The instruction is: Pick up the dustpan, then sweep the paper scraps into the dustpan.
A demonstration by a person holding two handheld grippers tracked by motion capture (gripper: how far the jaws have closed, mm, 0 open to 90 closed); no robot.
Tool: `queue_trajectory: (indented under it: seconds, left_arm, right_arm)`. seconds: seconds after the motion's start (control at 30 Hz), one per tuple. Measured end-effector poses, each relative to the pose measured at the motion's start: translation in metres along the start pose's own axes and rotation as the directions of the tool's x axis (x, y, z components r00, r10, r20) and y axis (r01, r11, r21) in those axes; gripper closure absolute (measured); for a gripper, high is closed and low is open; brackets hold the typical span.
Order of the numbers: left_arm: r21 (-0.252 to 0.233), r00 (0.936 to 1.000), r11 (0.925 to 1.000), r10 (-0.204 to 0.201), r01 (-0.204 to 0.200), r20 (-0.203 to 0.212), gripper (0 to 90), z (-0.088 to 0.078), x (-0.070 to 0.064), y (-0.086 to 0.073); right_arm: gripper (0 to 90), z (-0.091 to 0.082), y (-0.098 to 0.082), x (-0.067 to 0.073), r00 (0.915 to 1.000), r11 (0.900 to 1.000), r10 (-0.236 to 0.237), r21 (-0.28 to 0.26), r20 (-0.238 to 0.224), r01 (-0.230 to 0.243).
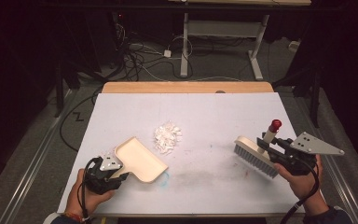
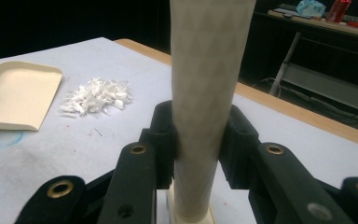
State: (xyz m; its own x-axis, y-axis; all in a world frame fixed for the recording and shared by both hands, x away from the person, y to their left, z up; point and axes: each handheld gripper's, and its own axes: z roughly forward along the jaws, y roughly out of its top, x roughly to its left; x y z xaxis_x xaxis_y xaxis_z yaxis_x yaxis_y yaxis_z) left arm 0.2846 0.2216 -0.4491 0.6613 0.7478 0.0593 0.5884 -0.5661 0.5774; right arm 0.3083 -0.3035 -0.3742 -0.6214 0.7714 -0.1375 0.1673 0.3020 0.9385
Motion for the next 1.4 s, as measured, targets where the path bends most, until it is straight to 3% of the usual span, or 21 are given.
queue_trajectory:
  seconds: [0.47, 0.63, 0.7, 0.8, 0.9, 1.07, 1.1, 1.17, 1.3, 1.4]
  left_arm:
    - [0.009, 0.9998, 0.9999, -0.014, 0.014, 0.011, 63.6, 0.005, 0.001, -0.002]
    - [0.01, 0.9997, 0.9998, -0.017, 0.017, 0.019, 63.6, 0.007, 0.003, -0.001]
    - [0.007, 0.9994, 0.9997, -0.024, 0.024, 0.025, 63.6, 0.008, 0.004, -0.002]
    - [0.014, 0.9994, 0.9996, -0.025, 0.025, 0.025, 63.6, 0.009, 0.004, -0.003]
    - [0.017, 0.9992, 0.9994, -0.031, 0.031, 0.027, 63.6, 0.01, 0.004, -0.003]
    - [0.02, 0.9993, 0.9994, -0.027, 0.027, 0.027, 63.6, 0.011, 0.004, 0.0]
    - [0.02, 0.9993, 0.9994, -0.027, 0.027, 0.027, 63.6, 0.011, 0.004, 0.0]
    - [0.023, 0.9992, 0.9994, -0.025, 0.025, 0.03, 63.6, 0.012, 0.005, 0.0]
    - [0.025, 0.9983, 0.999, -0.039, 0.038, 0.043, 63.6, 0.01, 0.006, 0.0]
    - [0.029, 0.9976, 0.9986, -0.045, 0.043, 0.054, 63.6, 0.011, 0.008, -0.001]
  right_arm:
    - [70.6, 0.009, 0.0, 0.001, 0.9999, 1.0, 0.009, 0.025, -0.006, -0.009]
    - [70.6, 0.021, 0.004, -0.003, 0.9992, 0.999, 0.037, 0.009, -0.011, -0.037]
    - [70.6, 0.029, 0.008, -0.003, 0.9995, 1.0, 0.028, 0.009, -0.011, -0.028]
    - [70.6, 0.047, 0.016, -0.002, 0.9999, 1.0, 0.004, 0.002, -0.01, -0.004]
    - [70.6, 0.071, 0.028, -0.002, 0.9993, 1.0, 0.01, -0.021, -0.037, -0.011]
    - [70.6, 0.116, 0.053, 0.004, 0.9988, 0.999, -0.037, -0.025, -0.032, 0.036]
    - [70.6, 0.116, 0.053, 0.004, 0.9988, 0.999, -0.037, -0.025, -0.032, 0.036]
    - [70.6, 0.142, 0.065, 0.007, 0.9986, 0.999, -0.041, -0.013, -0.035, 0.04]
    - [70.6, 0.176, 0.071, 0.013, 0.9984, 0.998, -0.057, 0.015, 0.005, 0.057]
    - [70.6, 0.2, 0.07, 0.014, 1.0, 1.0, -0.006, 0.02, 0.006, 0.006]
